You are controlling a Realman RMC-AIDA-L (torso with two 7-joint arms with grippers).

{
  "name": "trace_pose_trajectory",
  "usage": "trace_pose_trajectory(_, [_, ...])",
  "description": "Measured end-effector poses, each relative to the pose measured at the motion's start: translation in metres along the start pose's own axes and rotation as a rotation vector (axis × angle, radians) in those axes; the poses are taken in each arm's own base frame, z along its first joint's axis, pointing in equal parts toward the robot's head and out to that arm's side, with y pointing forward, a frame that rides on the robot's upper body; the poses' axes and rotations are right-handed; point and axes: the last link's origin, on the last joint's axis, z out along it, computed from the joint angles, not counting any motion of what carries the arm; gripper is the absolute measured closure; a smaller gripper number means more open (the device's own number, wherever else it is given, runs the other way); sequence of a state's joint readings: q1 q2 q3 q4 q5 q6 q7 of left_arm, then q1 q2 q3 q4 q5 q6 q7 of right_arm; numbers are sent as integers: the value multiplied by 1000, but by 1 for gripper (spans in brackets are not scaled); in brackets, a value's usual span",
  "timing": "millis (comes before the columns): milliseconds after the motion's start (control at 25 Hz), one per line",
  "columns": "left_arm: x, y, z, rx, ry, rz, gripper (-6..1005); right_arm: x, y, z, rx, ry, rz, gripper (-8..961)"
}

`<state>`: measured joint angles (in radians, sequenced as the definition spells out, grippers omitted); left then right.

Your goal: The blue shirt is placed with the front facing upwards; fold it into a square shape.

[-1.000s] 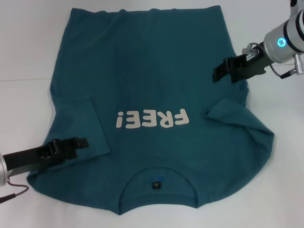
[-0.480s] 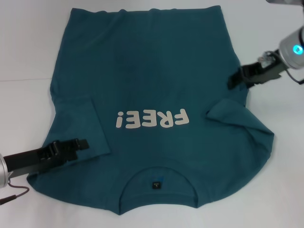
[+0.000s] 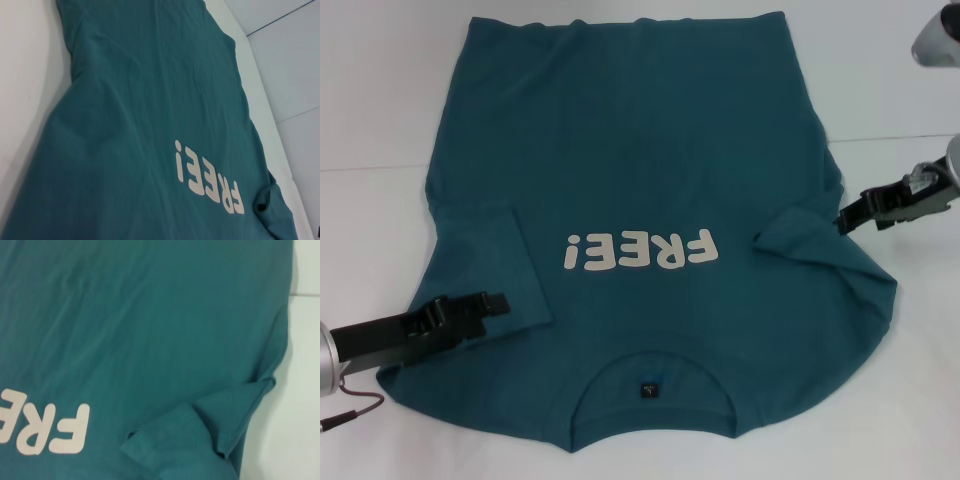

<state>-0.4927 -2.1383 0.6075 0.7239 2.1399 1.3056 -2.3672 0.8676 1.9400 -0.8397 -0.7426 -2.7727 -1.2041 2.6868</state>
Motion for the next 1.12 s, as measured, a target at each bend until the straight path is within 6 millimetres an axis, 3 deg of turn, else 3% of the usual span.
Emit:
trace_pose_trajectory(320, [-1,-1,0,1,0,-3,399,14,2,14,-6,12,5,370])
trace_pose_trajectory(1120, [0,1,2,-2,0,0,399,17,10,34,35,-9,-34,422])
